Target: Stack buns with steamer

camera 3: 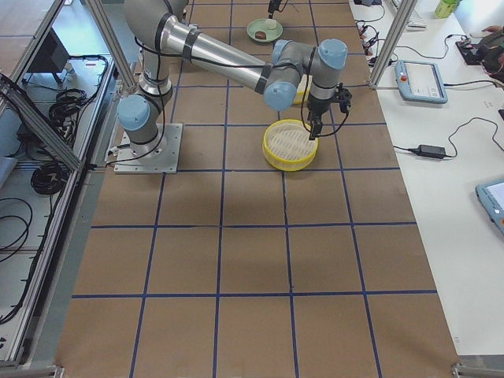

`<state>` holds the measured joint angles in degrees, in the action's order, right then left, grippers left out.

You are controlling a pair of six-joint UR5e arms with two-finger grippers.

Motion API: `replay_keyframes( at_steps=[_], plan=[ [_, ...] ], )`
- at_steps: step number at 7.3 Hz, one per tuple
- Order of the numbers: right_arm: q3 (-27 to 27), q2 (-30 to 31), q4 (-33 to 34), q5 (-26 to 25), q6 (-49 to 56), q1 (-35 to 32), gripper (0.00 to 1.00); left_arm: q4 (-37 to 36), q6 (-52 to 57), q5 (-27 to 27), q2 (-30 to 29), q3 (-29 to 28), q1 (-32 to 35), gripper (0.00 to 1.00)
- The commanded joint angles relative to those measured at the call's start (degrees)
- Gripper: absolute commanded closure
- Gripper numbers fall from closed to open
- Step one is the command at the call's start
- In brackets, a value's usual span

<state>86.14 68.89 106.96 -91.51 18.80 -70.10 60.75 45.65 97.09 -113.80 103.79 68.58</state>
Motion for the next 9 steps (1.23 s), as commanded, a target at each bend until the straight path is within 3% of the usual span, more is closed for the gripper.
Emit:
replay_keyframes(
  at_steps=[1, 2, 4, 5, 7, 8, 9],
  plan=[
    [4.01, -0.59, 4.12, -0.25, 1.77, 0.93, 0.0, -0.2, -1.53, 0.38, 1.29, 1.33, 0.67, 0.61],
    [5.86, -0.68, 6.13, -0.42, 2.12, 1.02, 0.0, -0.2, -1.62, 0.38, 1.39, 1.76, 0.67, 0.77],
    [9.55, -2.0, 11.22, -0.51, 3.52, 1.02, 0.0, -0.2, -1.88, 0.38, 1.04, 2.11, 0.67, 0.82],
    [11.4, -2.79, 12.47, -1.03, 3.61, 1.02, 0.0, 0.85, -3.36, 0.21, 1.39, 0.98, 0.67, 0.8],
    [11.77, -4.11, 15.12, -3.76, 3.61, 1.02, 0.0, 10.47, -17.1, -0.49, 5.67, -4.53, 5.99, 0.79],
    [11.68, -4.2, 15.21, -3.85, 3.61, 1.02, 0.0, 15.48, -27.35, -3.63, 6.22, -7.17, 12.3, 0.79],
    [11.77, -5.07, 15.21, -3.85, 3.61, 1.11, 0.0, 15.8, -40.94, -9.05, 6.31, -9.03, 18.71, 0.79]
  ],
)
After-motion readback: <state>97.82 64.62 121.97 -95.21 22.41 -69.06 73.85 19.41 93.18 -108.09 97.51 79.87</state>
